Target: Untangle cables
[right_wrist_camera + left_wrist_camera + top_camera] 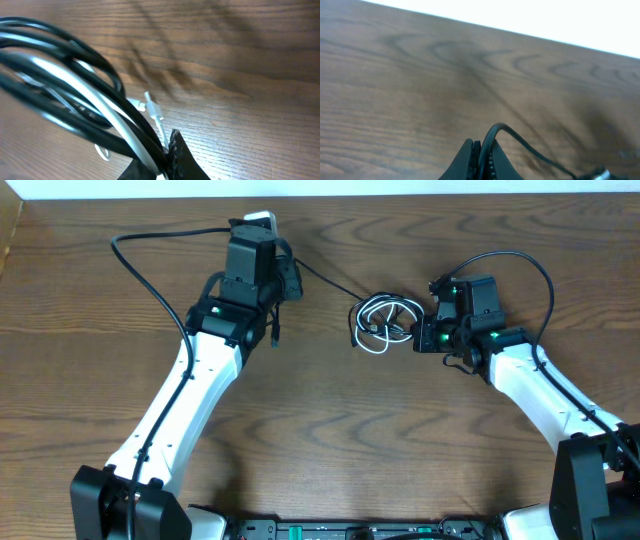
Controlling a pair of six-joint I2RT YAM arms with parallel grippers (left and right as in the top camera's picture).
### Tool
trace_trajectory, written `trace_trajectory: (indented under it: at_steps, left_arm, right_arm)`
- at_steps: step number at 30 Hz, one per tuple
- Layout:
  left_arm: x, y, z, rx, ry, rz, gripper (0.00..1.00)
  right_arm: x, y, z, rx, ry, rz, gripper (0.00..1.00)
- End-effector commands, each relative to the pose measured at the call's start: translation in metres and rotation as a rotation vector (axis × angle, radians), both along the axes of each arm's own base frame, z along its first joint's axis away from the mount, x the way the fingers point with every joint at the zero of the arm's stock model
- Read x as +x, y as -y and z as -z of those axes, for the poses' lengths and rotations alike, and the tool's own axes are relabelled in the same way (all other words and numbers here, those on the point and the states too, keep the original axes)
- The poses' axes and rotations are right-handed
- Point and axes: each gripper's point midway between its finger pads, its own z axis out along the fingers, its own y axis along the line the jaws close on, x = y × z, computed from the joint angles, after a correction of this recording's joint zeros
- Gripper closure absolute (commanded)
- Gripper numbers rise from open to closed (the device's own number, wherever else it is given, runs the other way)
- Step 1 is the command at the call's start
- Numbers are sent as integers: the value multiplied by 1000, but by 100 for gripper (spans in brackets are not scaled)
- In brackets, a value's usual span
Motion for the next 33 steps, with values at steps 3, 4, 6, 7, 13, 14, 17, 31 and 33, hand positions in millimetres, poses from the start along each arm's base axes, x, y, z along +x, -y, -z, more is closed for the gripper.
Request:
trace_trajectory:
  at_steps: [3,4,6,7,13,14,17,31,33]
  left_arm:
    - [-10,14,1,-54,-44,103,85]
    - [-13,16,3,-61,-57,114,69]
    - [-16,20,9,-75,-84,132,41]
    - [-18,23,10,-86,-95,147,32]
    - [-28,45,23,-158,-165,245,15]
    - [-29,50,27,-171,-178,264,15]
    - [-34,64,39,-201,-221,316,15]
    - [-20,107,108,-257,-313,422,21]
    - [-22,107,120,-238,-333,439,26]
  right_arm:
    - [-4,-15,-13,45,64,-163,99]
    - [-5,-19,-15,63,70,-188,99]
    - [-8,-25,-19,93,76,-218,99]
    - [-8,-28,-21,109,81,-232,99]
    - [-14,-51,-42,236,143,-360,99]
    - [-15,-54,-45,252,149,-372,99]
    - [-18,-60,-52,291,163,-411,99]
    - [-30,-64,-73,439,181,-507,99]
    - [-27,-58,-77,462,191,-502,99]
